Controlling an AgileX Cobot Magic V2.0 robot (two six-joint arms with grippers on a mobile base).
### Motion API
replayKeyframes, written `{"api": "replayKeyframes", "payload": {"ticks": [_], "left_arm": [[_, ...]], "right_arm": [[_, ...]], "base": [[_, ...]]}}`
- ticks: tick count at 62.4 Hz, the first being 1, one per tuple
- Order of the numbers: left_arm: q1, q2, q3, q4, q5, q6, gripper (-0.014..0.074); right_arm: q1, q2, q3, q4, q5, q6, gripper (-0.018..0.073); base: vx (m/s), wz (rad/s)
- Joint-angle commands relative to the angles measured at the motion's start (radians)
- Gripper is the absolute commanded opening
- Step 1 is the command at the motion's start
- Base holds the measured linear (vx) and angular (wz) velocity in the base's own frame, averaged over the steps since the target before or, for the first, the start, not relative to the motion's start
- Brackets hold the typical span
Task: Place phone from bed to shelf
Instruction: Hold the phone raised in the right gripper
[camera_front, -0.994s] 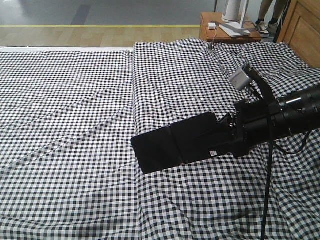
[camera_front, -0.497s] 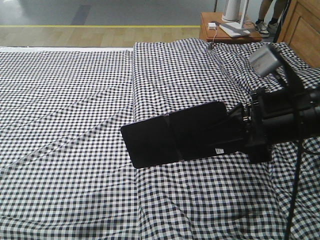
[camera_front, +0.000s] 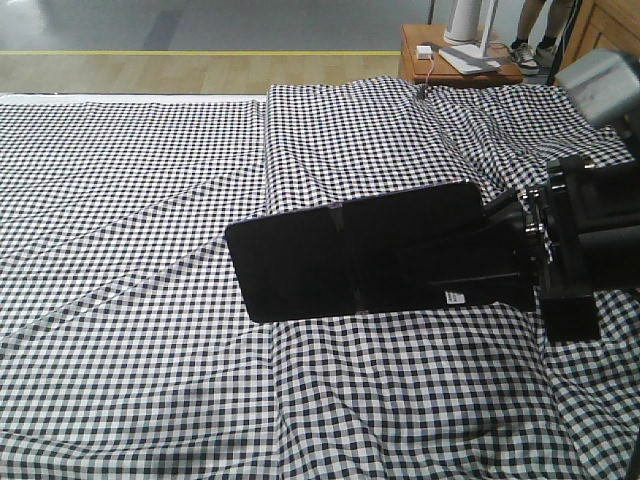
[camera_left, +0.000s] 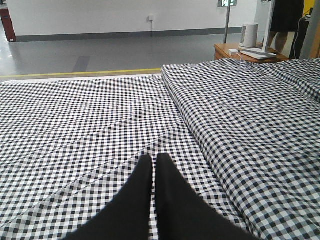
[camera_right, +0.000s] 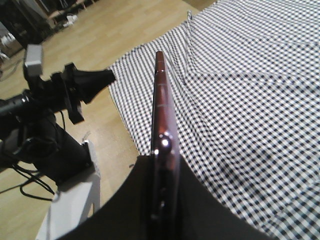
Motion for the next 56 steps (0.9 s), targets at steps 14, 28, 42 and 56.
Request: {"api": "replayKeyframes", "payload": {"ticks": [14, 28, 42, 56], "left_arm": [[0.001, -0.006, 0.002, -0.01, -0.073, -0.004, 0.0001], [0.001, -0.006, 0.002, -0.01, -0.073, -0.004, 0.0001], [0.001, -0.006, 0.002, -0.01, -0.073, -0.004, 0.0001], [0.001, -0.006, 0.002, -0.01, -0.073, -0.004, 0.0001]], "right_arm": [[0.001, -0.035, -0.027, 0.133, 0.063, -0.001, -0.0004], [0.001, -0.035, -0.027, 0.136, 0.062, -0.012, -0.0004], [-0.001, -0.035, -0.027, 0.136, 0.062, -0.012, -0.0004], [-0.001, -0.035, -0.027, 0.136, 0.062, -0.012, -0.0004]], "base": [[0.0, 0.0], [0.0, 0.0], [0.0, 0.0], [0.0, 0.0]]}}
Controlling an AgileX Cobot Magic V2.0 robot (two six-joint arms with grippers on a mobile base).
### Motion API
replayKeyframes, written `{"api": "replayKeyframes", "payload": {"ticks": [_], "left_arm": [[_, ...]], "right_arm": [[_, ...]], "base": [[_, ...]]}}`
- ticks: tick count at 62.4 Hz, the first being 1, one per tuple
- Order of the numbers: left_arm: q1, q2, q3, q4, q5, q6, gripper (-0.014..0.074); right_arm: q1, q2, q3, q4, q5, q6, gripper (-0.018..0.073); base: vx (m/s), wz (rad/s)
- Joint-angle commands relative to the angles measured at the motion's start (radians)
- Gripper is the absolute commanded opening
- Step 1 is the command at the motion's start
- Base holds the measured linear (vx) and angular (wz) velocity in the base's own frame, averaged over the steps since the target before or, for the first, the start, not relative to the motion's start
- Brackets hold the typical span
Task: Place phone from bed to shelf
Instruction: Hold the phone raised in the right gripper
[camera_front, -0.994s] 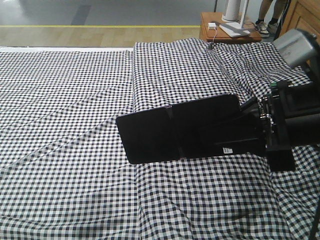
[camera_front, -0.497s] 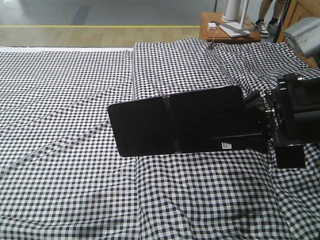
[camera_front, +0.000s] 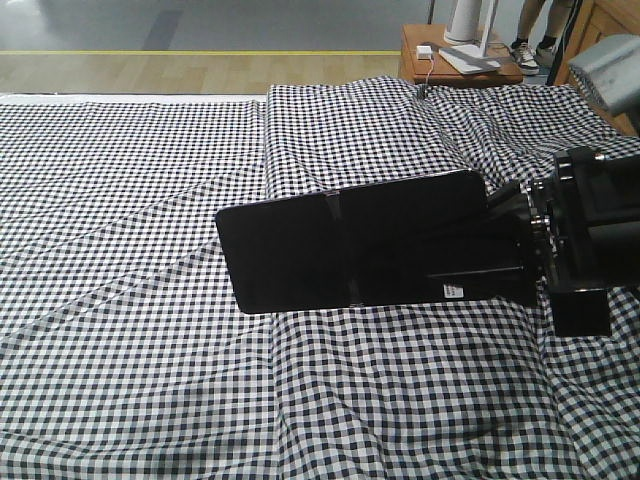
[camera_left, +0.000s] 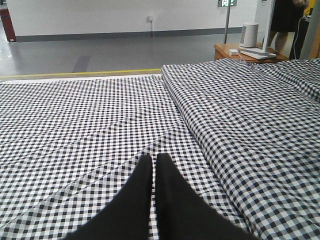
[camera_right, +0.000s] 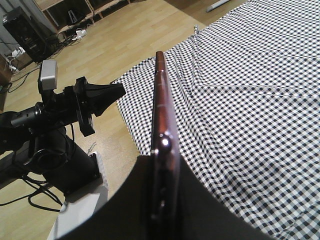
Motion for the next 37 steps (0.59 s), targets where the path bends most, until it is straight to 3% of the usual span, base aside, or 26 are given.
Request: {"api": "replayKeyframes", "payload": {"ticks": [1, 37], "left_arm": [[0.001, -0.006, 0.002, -0.01, -0.073, -0.004, 0.0001], [0.001, -0.006, 0.002, -0.01, -0.073, -0.004, 0.0001]], "right_arm": [[-0.001, -0.022, -0.027, 0.098, 0.06, -0.012, -0.0004], [-0.001, -0.022, -0.027, 0.098, 0.06, -0.012, -0.0004]], "base": [[0.0, 0.0], [0.0, 0.0]]}}
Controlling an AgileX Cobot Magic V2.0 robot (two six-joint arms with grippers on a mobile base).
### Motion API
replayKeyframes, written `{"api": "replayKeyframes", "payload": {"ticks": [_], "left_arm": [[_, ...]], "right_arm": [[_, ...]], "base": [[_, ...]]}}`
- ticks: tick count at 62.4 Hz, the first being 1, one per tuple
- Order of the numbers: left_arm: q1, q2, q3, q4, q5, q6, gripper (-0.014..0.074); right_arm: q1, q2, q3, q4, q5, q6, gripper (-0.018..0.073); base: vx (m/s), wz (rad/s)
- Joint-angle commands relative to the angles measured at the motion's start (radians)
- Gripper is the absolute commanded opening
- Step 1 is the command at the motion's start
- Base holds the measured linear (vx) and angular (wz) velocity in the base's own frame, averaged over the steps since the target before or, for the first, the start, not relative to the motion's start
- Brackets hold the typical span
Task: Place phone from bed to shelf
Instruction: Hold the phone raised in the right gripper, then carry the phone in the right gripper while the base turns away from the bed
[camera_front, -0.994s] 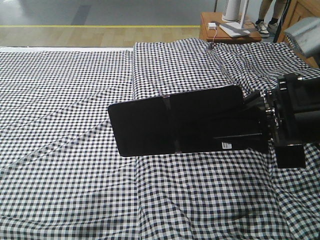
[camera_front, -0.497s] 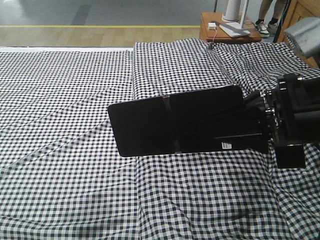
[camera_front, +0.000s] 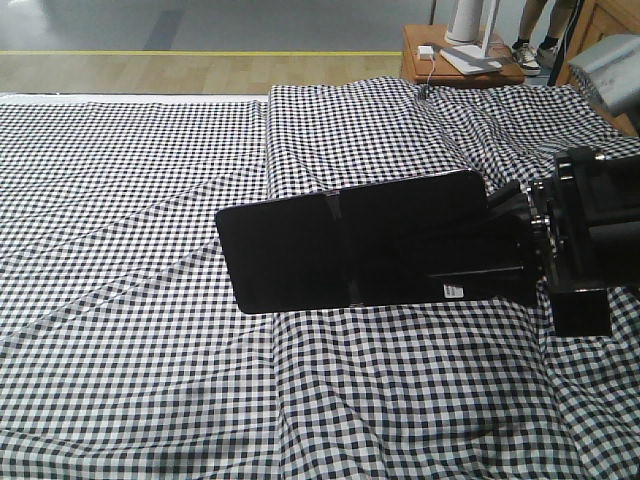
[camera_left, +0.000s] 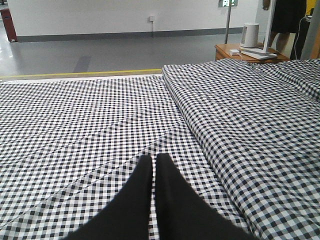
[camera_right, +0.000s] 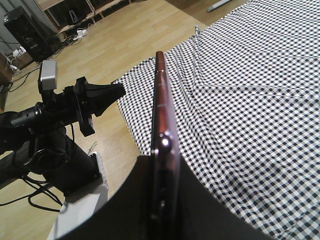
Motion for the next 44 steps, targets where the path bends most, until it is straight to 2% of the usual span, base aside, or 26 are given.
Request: {"api": "replayKeyframes", "payload": {"ticks": [1, 44], "left_arm": [[0.001, -0.006, 0.002, -0.01, -0.073, -0.004, 0.0001], [0.001, -0.006, 0.002, -0.01, -0.073, -0.004, 0.0001]], "right_arm": [[-0.001, -0.022, -0.028, 0.098, 0.06, -0.011, -0.0004], [-0.001, -0.022, -0.028, 0.098, 0.06, -0.011, -0.0004]], "base": [[-0.01, 0.03], [-0.03, 0.13]]}}
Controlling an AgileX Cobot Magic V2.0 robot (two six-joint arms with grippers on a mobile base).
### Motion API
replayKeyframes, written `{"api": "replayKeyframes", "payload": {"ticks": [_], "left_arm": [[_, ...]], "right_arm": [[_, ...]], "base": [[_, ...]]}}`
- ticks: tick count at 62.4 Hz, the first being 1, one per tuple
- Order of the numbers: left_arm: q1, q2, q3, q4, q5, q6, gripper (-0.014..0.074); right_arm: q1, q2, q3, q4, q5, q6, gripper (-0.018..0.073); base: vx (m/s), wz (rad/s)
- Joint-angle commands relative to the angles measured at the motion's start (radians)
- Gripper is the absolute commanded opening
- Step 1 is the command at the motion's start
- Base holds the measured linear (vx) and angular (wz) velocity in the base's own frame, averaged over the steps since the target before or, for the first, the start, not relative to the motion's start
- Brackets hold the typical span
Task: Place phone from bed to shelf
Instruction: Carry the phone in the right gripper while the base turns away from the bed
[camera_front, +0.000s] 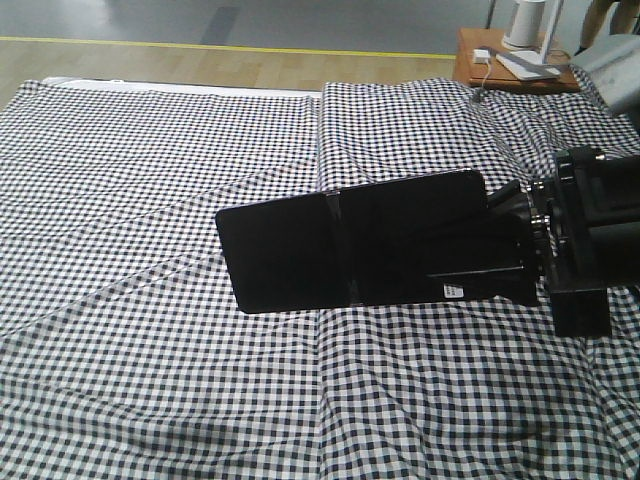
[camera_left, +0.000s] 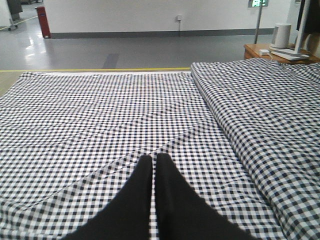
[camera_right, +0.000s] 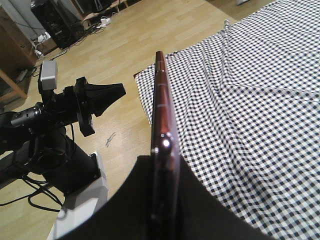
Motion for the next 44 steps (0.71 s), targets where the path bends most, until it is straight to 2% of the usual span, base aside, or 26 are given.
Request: {"api": "replayKeyframes", "payload": {"ticks": [1, 44], "left_arm": [[0.001, -0.006, 0.002, -0.01, -0.073, -0.004, 0.0001], [0.001, -0.006, 0.002, -0.01, -0.073, -0.004, 0.0001]], "right_arm": [[-0.001, -0.022, -0.028, 0.098, 0.06, -0.011, -0.0004], [-0.001, -0.022, -0.028, 0.098, 0.06, -0.011, -0.0004]], "base": [[-0.05, 0.19], [-0.06, 0.26]]}}
